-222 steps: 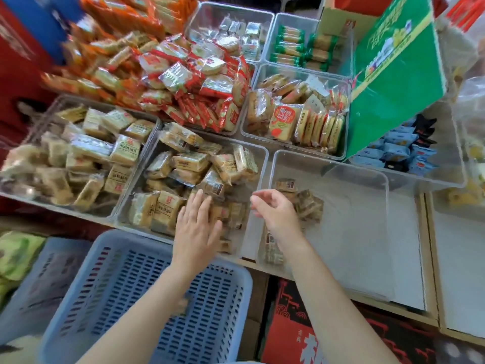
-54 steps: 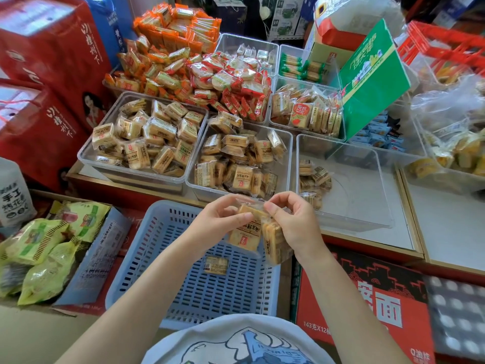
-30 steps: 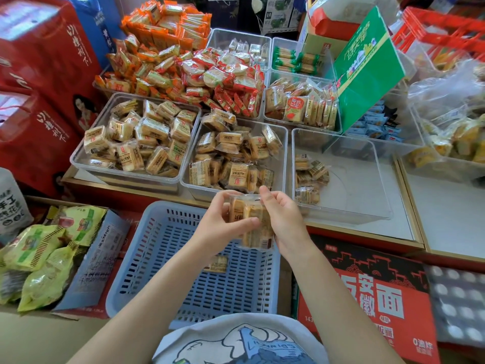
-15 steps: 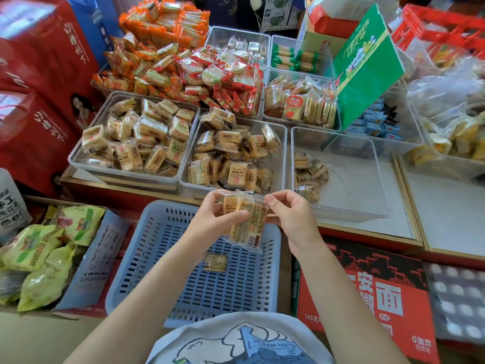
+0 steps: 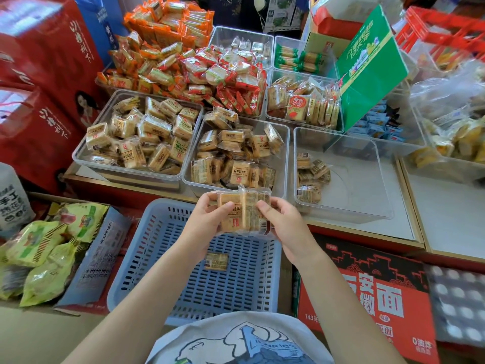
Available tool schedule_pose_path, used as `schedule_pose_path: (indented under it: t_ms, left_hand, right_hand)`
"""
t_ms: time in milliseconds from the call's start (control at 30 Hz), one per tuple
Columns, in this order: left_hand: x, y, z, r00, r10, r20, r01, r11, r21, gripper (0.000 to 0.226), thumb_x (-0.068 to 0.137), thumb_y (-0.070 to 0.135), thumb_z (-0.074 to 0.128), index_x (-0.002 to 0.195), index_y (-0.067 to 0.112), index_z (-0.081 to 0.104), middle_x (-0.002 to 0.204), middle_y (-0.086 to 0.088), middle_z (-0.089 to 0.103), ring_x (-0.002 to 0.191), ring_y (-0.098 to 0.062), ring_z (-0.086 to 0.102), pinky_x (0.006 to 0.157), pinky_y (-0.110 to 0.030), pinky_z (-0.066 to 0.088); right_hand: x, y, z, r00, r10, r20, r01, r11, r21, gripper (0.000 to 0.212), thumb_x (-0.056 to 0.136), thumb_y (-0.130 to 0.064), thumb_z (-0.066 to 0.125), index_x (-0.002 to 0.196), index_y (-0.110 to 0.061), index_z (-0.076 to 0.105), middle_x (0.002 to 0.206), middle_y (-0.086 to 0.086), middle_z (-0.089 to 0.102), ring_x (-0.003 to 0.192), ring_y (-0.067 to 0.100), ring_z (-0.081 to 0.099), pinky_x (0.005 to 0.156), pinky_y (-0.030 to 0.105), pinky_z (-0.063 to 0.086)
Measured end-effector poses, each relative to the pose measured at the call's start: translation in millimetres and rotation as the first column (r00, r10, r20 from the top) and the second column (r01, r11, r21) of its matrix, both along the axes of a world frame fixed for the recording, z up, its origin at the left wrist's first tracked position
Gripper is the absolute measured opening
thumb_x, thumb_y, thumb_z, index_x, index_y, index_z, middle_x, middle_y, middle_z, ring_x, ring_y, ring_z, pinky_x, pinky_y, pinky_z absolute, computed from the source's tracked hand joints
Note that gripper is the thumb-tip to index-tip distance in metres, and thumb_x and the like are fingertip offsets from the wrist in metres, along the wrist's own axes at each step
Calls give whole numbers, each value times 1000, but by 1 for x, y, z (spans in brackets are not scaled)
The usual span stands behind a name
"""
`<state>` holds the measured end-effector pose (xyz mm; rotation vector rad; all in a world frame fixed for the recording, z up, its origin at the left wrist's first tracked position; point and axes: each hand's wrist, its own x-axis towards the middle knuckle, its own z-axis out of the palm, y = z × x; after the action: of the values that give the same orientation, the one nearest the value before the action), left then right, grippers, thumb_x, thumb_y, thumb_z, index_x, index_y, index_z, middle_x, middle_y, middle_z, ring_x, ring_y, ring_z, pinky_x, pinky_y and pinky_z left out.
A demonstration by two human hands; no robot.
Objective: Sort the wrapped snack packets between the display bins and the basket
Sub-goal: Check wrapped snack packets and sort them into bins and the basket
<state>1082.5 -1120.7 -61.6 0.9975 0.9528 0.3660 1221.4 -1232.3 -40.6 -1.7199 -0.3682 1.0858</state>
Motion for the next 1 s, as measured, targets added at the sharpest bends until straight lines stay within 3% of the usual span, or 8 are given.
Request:
schedule_pose_path:
  t_ms: [100, 200, 367, 500, 600, 700, 800, 1000]
  left_hand:
    - [-2, 0, 2, 999, -21, 40, 21, 1000, 1, 41, 89, 23, 74, 124, 16, 55, 110, -7, 76, 98, -22, 75, 93, -44, 57]
    - [-1, -3, 6, 998, -39, 46, 39, 999, -7, 54, 79, 27, 80, 125, 17, 54, 115, -8, 75, 100, -22, 75, 81, -35, 60]
    - [-1, -3, 5, 1000, 7, 16, -7, 1000, 20, 50, 87, 17, 79, 128, 16, 52, 114, -9, 74, 97, -21, 75, 71, -26, 59]
    - [-1, -4, 4, 1000, -7, 13, 7, 999, 41, 45, 90, 15, 76, 127, 17, 52, 114, -10, 74, 99, -22, 74, 71, -24, 58]
    - [0, -4, 1, 1000, -3, 10, 2, 998, 56, 40, 93, 12, 72, 127, 17, 52, 115, -11, 73, 101, -25, 73, 77, -29, 58]
    - [-1, -3, 0, 999, 44, 6, -44, 996, 74, 37, 95, 12, 70, 127, 17, 52, 115, -10, 73, 101, -22, 74, 79, -30, 58]
    - [-2, 1, 0, 993, 116, 1, -115, 991, 70, 41, 96, 23, 70, 131, 19, 49, 117, -6, 73, 102, -20, 73, 83, -31, 57]
    - [-4, 6, 2, 978, 206, 15, -207, 977, 58, 45, 93, 34, 70, 129, 26, 44, 121, -6, 69, 105, -18, 72, 97, -40, 56]
  right_hand:
    - [1, 0, 4, 1000, -18, -4, 19, 1000, 18, 36, 103, -33, 58, 137, -20, 54, 121, 3, 69, 110, 18, 69, 88, 45, 61]
    - [-4, -1, 11, 1000, 4, 20, -5, 998, 61, 34, 100, -30, 63, 129, -28, 46, 120, 4, 69, 100, 15, 72, 83, 45, 63]
    - [-6, -6, 12, 958, 208, 197, -207, 978, -30, 81, 77, -36, 88, 134, -37, 30, 127, -6, 50, 115, 14, 59, 101, 38, 52]
    - [-5, -4, 10, 914, 281, 291, -258, 959, -115, 88, 76, -44, 87, 143, -37, 30, 132, -3, 41, 118, 14, 53, 106, 34, 47]
    - [-5, -2, 12, 905, 250, 345, -222, 968, -119, 78, 85, -33, 79, 150, -29, 35, 131, 1, 39, 108, 6, 51, 95, 23, 48]
    - [-1, -1, 11, 918, 156, 365, -141, 988, -67, 72, 85, -27, 73, 150, -28, 41, 134, 2, 46, 110, 7, 56, 94, 28, 54]
    - [1, -2, 14, 933, 53, 355, -57, 998, 2, 58, 88, -19, 71, 142, -25, 48, 120, -9, 56, 103, 5, 61, 79, 19, 56]
    - [3, -2, 20, 943, 2, 332, -16, 999, 41, 22, 84, -27, 65, 105, -26, 68, 111, 6, 59, 97, 15, 61, 79, 36, 57]
